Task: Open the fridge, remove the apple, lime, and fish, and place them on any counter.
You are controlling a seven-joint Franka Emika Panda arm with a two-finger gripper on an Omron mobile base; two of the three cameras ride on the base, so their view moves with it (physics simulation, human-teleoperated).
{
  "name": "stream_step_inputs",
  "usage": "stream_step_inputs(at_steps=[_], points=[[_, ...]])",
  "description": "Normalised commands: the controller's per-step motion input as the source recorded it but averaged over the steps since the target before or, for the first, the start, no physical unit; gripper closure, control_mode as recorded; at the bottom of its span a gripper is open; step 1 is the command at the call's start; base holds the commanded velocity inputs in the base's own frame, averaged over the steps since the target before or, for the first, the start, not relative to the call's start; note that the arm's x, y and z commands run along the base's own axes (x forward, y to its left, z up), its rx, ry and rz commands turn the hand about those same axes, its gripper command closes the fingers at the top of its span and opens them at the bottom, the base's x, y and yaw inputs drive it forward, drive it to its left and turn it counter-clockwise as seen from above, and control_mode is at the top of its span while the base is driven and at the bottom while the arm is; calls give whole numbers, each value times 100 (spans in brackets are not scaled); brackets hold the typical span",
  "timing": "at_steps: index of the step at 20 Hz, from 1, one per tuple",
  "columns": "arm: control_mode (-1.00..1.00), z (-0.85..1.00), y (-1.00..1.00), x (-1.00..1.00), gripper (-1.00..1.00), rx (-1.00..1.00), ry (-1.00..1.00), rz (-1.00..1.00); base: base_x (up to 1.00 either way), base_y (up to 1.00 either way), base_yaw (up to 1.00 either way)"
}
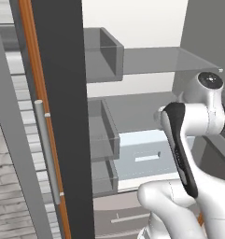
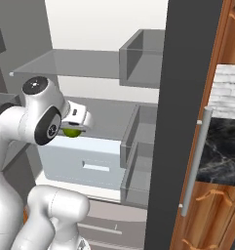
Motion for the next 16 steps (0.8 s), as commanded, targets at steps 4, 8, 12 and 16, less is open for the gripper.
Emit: stream_step_inputs(at_steps=[4,8,12,16], points=[[-100,49,17,-49,100,3,7,15,0,0,0],[-100,3,4,-4,100,1,3,10,0,0,0],[-100,0,0,0,100,0,0,1,0,0,0],[-100,0,0,0,100,0,0,0,0,0,0]])
